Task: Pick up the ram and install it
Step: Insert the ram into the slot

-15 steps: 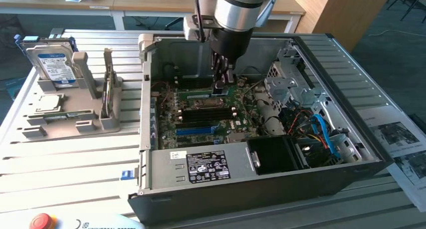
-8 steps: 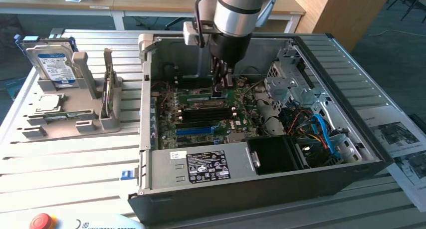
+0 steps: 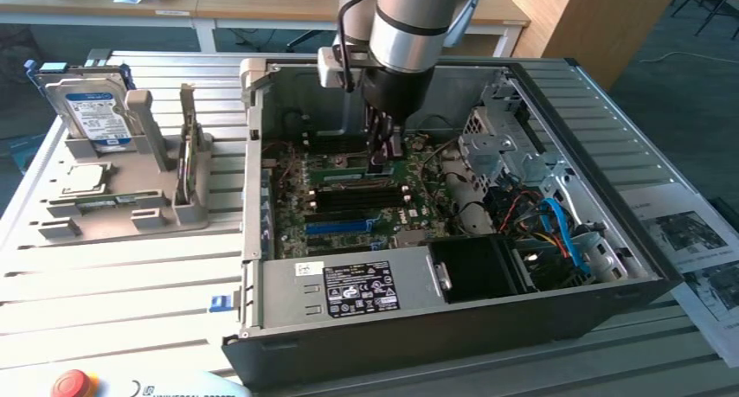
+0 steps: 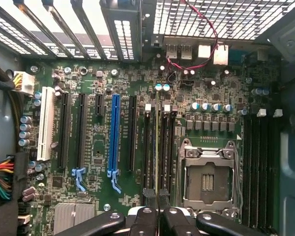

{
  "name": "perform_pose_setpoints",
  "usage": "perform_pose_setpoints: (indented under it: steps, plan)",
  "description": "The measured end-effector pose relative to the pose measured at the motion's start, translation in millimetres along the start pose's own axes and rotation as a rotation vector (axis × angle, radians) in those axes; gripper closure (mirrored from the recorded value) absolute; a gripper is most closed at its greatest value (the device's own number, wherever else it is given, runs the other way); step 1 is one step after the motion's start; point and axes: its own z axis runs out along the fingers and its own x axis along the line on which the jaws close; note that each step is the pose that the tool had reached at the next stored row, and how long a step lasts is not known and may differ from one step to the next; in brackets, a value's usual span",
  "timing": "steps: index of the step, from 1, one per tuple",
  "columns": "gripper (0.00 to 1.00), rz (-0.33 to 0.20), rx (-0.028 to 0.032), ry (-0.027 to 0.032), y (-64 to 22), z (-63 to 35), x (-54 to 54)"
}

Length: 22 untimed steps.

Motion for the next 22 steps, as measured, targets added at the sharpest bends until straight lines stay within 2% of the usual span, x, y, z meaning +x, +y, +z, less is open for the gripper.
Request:
perform_pose_setpoints:
  steps: [6,13,22]
  plan:
    - [0.88,0.000,-0.0001,0.0000,-0.5,0.4,0.0]
    - [0.88,0.000,-0.0002,0.0000,-11.1,-0.1,0.3]
    - [0.88,0.000,-0.0002,-0.0001,-11.4,-0.2,4.1]
